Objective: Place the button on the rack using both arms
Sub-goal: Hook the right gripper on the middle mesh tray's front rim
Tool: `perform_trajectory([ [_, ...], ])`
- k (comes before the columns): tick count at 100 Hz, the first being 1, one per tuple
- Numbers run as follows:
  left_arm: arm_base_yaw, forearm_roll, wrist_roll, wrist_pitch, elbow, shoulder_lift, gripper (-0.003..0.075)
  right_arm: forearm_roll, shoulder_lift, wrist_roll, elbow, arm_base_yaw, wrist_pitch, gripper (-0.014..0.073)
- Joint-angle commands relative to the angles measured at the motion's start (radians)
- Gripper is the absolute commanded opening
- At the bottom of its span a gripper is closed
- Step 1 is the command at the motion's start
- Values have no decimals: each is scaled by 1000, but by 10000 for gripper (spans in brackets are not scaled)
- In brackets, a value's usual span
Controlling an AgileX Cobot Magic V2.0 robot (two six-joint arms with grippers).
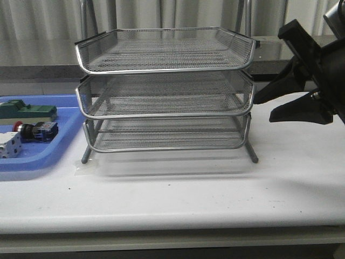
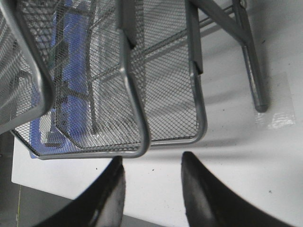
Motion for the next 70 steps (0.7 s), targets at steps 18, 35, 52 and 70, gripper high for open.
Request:
perform_trajectory([
  [18,1,-6,-8,-80,33,-31,-20,92,11,-70,-34,-4,99,311],
  [35,1,-6,-8,-80,33,-31,-20,93,28,-75,-74,-4,111,311],
  [52,1,-6,-8,-80,33,-31,-20,93,63,-75,-126,-4,119,311],
  [70,1,-6,-8,-80,33,-31,-20,99,120,-75,-162,2,151,311],
])
